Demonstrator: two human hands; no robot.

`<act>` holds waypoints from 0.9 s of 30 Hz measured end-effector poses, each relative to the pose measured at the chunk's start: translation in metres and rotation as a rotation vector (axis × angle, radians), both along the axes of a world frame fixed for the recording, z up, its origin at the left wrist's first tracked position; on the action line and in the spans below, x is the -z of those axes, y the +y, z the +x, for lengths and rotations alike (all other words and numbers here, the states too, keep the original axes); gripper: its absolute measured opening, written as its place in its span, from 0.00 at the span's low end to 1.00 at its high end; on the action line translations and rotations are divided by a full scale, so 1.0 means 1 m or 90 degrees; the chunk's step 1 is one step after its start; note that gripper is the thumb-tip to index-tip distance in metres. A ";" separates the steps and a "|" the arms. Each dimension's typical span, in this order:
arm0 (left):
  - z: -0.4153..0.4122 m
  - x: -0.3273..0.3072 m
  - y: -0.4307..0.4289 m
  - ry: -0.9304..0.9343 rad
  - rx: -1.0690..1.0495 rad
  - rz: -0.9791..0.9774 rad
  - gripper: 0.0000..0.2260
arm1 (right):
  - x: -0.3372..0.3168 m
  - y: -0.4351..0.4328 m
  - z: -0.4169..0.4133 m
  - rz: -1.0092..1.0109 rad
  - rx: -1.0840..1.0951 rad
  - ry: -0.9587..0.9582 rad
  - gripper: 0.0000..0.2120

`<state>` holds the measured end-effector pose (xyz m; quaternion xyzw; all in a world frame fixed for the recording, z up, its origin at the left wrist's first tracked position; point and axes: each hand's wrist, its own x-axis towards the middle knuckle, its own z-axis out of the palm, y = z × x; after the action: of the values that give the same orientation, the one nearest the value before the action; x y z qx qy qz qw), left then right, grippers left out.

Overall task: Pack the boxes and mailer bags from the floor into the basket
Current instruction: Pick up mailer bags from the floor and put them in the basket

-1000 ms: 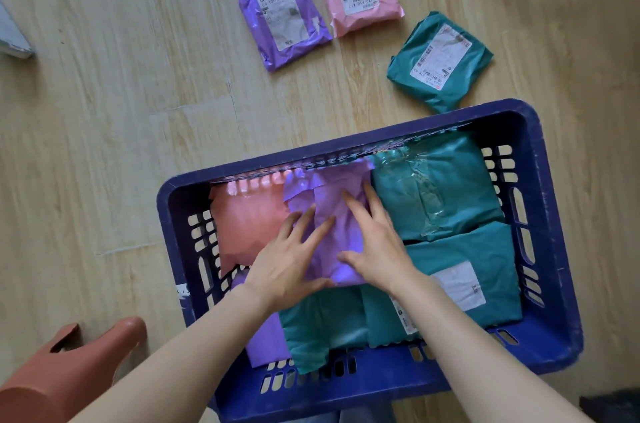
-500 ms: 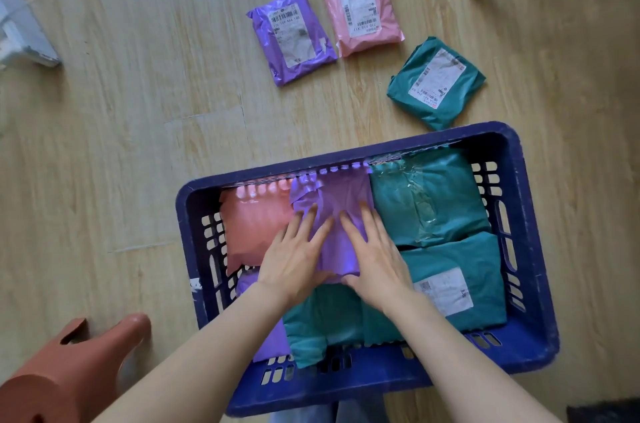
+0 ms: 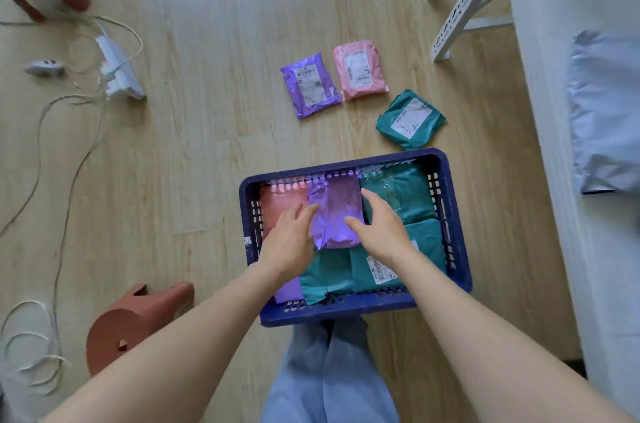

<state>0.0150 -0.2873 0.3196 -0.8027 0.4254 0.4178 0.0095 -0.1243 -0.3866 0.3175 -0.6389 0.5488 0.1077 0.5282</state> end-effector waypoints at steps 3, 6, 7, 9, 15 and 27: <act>0.004 -0.057 0.006 -0.004 -0.021 -0.033 0.28 | -0.056 0.003 -0.002 -0.008 0.035 -0.013 0.29; 0.009 -0.117 0.016 0.022 -0.079 -0.067 0.28 | -0.109 0.013 -0.004 -0.007 0.071 -0.026 0.27; 0.012 -0.136 0.018 0.028 -0.087 -0.081 0.28 | -0.125 0.018 -0.004 -0.010 0.081 -0.029 0.27; 0.016 -0.172 0.025 0.033 -0.096 -0.101 0.29 | -0.156 0.027 -0.003 -0.015 0.094 -0.034 0.26; 0.026 -0.262 0.038 0.017 -0.088 -0.170 0.25 | -0.233 0.059 0.006 -0.041 0.164 -0.067 0.25; 0.092 -0.367 0.068 0.027 0.140 -0.247 0.24 | -0.327 0.149 0.037 -0.129 0.382 -0.057 0.23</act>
<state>0.1073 -0.2190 0.6861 -0.7294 0.5827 0.3416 -0.1085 -0.0870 -0.2371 0.6445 -0.5022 0.6966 -0.1364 0.4938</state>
